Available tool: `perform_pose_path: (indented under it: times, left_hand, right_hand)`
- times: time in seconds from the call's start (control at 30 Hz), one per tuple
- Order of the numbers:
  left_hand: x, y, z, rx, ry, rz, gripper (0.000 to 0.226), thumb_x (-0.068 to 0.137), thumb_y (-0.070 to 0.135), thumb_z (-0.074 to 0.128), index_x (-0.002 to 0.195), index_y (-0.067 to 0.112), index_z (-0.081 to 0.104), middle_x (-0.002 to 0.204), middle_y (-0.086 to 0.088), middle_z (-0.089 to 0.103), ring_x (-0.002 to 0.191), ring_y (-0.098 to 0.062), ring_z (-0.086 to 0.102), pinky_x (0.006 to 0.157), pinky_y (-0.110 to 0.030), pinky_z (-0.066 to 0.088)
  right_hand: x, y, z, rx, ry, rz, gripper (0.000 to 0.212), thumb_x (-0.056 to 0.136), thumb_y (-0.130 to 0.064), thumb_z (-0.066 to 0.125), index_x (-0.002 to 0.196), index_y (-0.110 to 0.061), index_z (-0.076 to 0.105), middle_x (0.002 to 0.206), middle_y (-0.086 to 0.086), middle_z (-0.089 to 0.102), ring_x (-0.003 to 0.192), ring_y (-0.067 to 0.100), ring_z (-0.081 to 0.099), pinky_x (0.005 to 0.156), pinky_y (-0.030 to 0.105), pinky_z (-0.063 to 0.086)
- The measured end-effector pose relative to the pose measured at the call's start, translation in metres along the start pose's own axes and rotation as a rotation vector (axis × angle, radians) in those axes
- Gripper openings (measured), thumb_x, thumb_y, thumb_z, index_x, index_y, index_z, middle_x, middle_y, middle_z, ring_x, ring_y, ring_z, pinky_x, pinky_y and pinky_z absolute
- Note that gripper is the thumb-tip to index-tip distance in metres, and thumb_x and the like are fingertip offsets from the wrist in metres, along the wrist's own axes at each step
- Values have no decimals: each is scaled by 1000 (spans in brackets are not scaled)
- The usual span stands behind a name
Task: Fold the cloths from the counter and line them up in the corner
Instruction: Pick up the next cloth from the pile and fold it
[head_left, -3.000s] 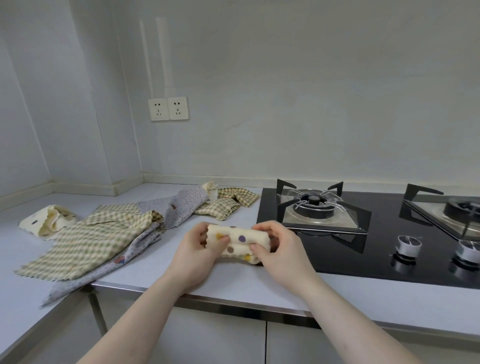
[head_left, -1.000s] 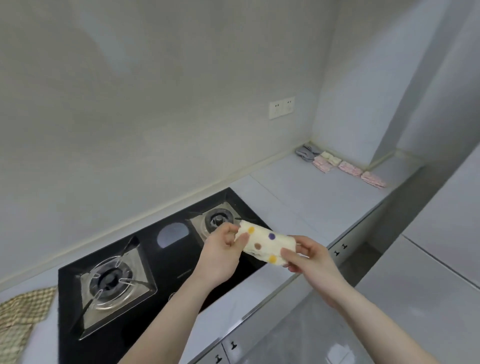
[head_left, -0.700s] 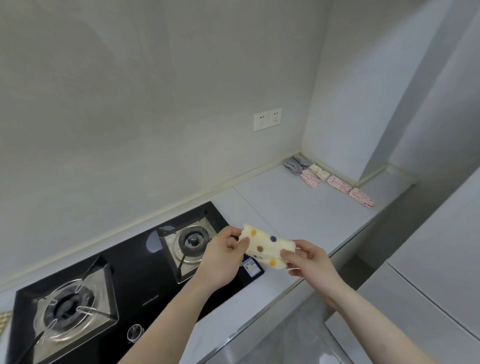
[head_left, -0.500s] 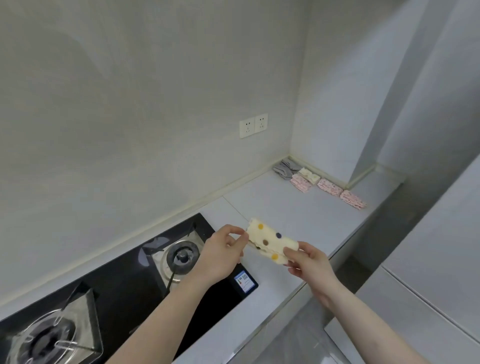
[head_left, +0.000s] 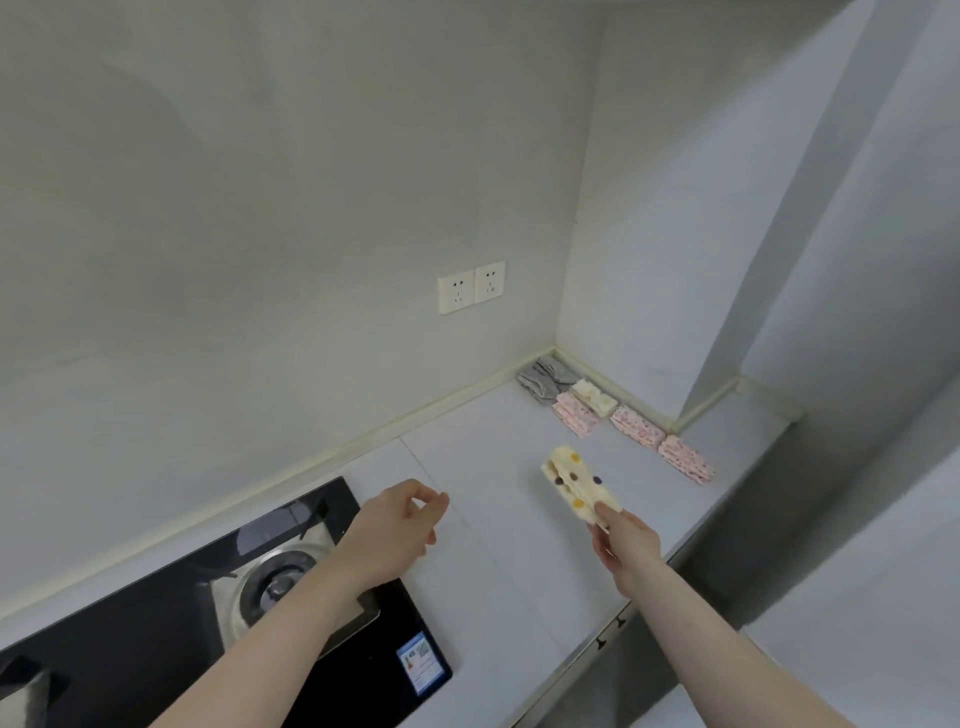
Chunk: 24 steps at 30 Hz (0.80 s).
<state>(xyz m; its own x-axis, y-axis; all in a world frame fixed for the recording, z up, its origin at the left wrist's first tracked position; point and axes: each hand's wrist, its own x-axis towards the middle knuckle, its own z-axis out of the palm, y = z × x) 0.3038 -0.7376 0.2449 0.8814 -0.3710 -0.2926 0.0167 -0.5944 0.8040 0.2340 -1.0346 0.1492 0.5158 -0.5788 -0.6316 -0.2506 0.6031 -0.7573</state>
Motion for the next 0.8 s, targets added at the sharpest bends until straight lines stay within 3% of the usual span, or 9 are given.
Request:
perform_pose_path:
  times: [0.13,0.3,0.47,0.53,0.6,0.67,0.7,0.8]
  left_hand:
    - [53,21,27,-3,16,-51,29,101,56,52,105,30,64,82,7,77,77,-11,73,62,-24,51]
    - [108,42,71,-12,-20,-112,29,101,52,53,107,26,64,84,6,77,75,-11,73,63,-23,50]
    - [148,59,102,18,-31,-154,29,101,50,53,109,23,64,88,4,77,74,-11,74,60,-19,49]
    - [157,63,106,27,-29,-166,29,101,51,53,109,25,63,89,4,77,80,-14,75,63,-20,52]
    - [165,66,109,29,-25,-181,28,101,50,54,110,26,63,89,4,77,83,-15,75,65,-21,53]
    - [172,67,112,29,-27,-205,27,101,49,55,111,25,63,90,4,77,84,-16,75,62,-20,52]
    - [176,66,113,30,-30,-219,26,100,48,56,111,25,63,91,4,77,84,-16,75,60,-19,51]
    - [183,65,115,40,-45,-258,24,99,45,58,111,26,63,91,5,77,84,-15,75,59,-18,50]
  right_hand:
    - [74,-31,-6,-9,108,68,28,93,-17,75,116,-6,64,112,10,69,77,14,65,74,25,60]
    - [156,-58,-16,-104,181,114,16,95,-18,71,95,-7,60,97,9,64,72,15,60,55,22,52]
    - [239,-70,-18,-76,217,174,16,94,-12,68,107,-7,61,93,12,64,64,17,58,44,22,53]
    - [273,-75,-15,-67,219,175,11,99,-8,56,108,-11,60,75,8,62,47,16,55,30,16,40]
    - [295,-84,-10,-141,203,148,23,99,-6,50,118,-12,62,66,8,64,39,17,54,39,19,42]
    - [303,-94,-1,-277,173,68,40,97,-6,54,137,-11,54,102,15,68,74,27,66,72,36,55]
    - [305,-97,0,-476,180,-5,49,95,-9,58,144,-10,50,124,17,63,97,35,66,87,44,55]
    - [303,-93,0,-1267,132,-304,61,98,-21,57,156,-22,37,161,11,33,141,37,41,107,46,44]
